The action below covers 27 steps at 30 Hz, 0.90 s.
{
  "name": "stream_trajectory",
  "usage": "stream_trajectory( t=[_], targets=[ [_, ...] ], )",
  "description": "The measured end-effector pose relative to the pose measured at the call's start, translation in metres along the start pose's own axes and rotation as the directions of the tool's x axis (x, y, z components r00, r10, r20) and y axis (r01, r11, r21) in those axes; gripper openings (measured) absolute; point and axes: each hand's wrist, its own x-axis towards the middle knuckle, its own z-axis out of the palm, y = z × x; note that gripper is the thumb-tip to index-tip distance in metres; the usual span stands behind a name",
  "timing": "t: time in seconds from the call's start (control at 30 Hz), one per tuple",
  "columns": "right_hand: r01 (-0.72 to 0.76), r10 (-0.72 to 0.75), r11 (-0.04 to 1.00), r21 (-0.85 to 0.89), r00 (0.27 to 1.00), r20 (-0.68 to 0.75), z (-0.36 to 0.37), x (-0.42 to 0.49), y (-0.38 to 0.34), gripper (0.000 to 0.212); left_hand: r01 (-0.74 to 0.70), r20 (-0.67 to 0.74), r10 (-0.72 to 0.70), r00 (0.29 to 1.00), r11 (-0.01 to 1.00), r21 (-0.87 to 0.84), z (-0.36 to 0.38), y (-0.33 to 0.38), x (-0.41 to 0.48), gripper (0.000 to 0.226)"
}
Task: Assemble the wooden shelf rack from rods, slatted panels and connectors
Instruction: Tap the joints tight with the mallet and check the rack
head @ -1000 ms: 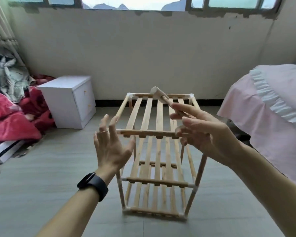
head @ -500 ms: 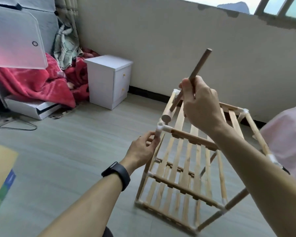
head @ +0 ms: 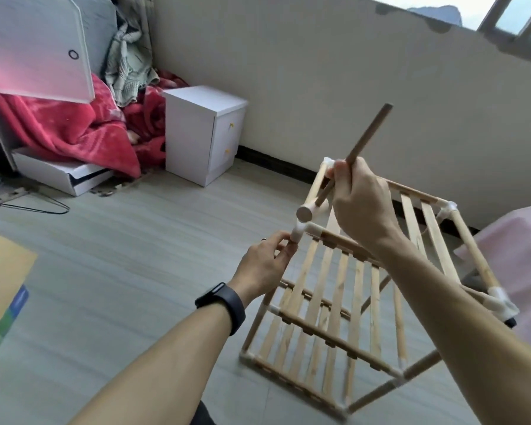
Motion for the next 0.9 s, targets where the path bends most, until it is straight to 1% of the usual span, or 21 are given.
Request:
stream_trajectory(
  t=[0.03,0.07,0.1,0.13,0.17,0.2,0.23,0.27,0.33,0.37,0.4,0.5,0.53,0.6,0.63,0.67,0.7,0.73,0.8,0.87,0.9],
  targets=[
    [0.008,0.007,0.994,0.113,0.992,-0.129,-0.002,0.001,-0.003,0.028,-0.003,0.004,0.003,1.0,1.0,0.002,0.001,0.0,0.0,0.033],
    [0.032,0.013,0.98,0.196,0.975,-0.223,-0.002,-0.001,-0.005,0.027,-0.007,0.004,0.007,1.0,1.0,0.006,0.001,0.0,-0.001,0.033],
    [0.031,0.013,0.978,0.207,0.978,-0.208,-0.002,-0.003,-0.008,0.027,-0.009,-0.002,0.009,1.0,1.0,0.01,0.001,0.001,-0.001,0.033],
    [-0.001,0.015,0.989,0.148,0.996,-0.092,0.002,-0.008,-0.011,0.028,-0.006,-0.011,0.006,1.0,1.0,0.013,0.0,0.002,0.0,0.032],
    [-0.022,0.018,0.998,0.064,0.998,0.062,0.005,-0.013,-0.011,0.03,-0.002,-0.017,0.002,1.0,1.0,0.015,-0.001,0.003,0.0,0.032],
    [-0.042,0.039,0.999,0.022,0.99,0.139,0.005,-0.016,-0.007,0.031,0.001,-0.018,-0.001,1.0,1.0,0.018,-0.001,0.004,-0.001,0.032],
    [-0.054,0.05,0.998,0.029,0.991,0.124,0.002,-0.017,-0.005,0.03,-0.003,-0.015,0.004,1.0,1.0,0.028,-0.001,0.004,-0.002,0.032],
    [-0.05,0.048,0.996,0.068,0.998,0.044,-0.003,-0.017,-0.005,0.029,-0.011,-0.012,0.011,1.0,0.999,0.042,-0.001,0.004,-0.003,0.033],
    [0.025,-0.004,0.993,0.119,0.985,-0.17,-0.015,-0.027,0.004,0.026,-0.024,-0.002,0.024,1.0,0.997,0.07,0.001,0.004,-0.005,0.033],
    [0.057,-0.034,0.994,0.095,0.974,-0.223,-0.019,-0.037,0.012,0.024,-0.025,-0.003,0.026,1.0,0.997,0.077,0.002,0.005,-0.006,0.033],
    [0.076,-0.059,0.995,0.064,0.972,-0.227,-0.02,-0.048,0.022,0.02,-0.026,-0.006,0.026,1.0,0.997,0.08,0.002,0.005,-0.006,0.034],
    [0.054,-0.063,0.996,-0.073,0.991,-0.12,-0.019,-0.08,0.066,0.01,-0.024,-0.021,0.026,0.999,0.994,0.107,0.002,0.007,-0.007,0.035],
    [0.09,-0.106,0.984,-0.155,0.989,-0.099,-0.019,-0.087,0.08,0.011,-0.026,-0.02,0.028,0.999,0.992,0.121,0.002,0.008,-0.007,0.034],
    [0.197,-0.233,0.919,-0.343,0.97,-0.065,-0.02,-0.097,0.1,0.015,-0.034,-0.002,0.035,0.999,0.989,0.145,0.005,0.012,-0.009,0.033],
    [0.243,-0.285,0.888,-0.39,0.957,-0.054,-0.02,-0.098,0.105,0.017,-0.04,0.007,0.039,0.999,0.986,0.16,0.006,0.014,-0.01,0.032],
    [0.264,-0.308,0.876,-0.404,0.95,-0.047,-0.022,-0.097,0.11,0.02,-0.048,0.015,0.046,0.999,0.983,0.179,0.009,0.017,-0.012,0.032],
    [0.253,-0.292,0.884,-0.394,0.955,-0.042,-0.025,-0.095,0.115,0.022,-0.059,0.023,0.056,0.998,0.977,0.205,0.011,0.02,-0.013,0.031],
    [0.207,-0.239,0.905,-0.371,0.97,-0.041,-0.03,-0.093,0.119,0.024,-0.077,0.032,0.071,0.997,0.97,0.232,0.015,0.024,-0.016,0.029],
    [0.078,-0.097,0.946,-0.315,0.994,-0.046,-0.045,-0.087,0.13,0.027,-0.138,0.075,0.122,0.99,0.955,0.264,0.027,0.034,-0.025,0.023],
    [-0.039,0.024,0.957,-0.286,0.998,-0.055,-0.065,-0.084,0.147,0.035,-0.219,0.154,0.187,0.97,0.949,0.225,0.05,0.049,-0.038,0.018],
    [-0.07,0.053,0.951,-0.302,0.997,-0.063,-0.077,-0.084,0.157,0.038,-0.255,0.208,0.215,0.954,0.948,0.19,0.064,0.058,-0.046,0.018]
  ],
)
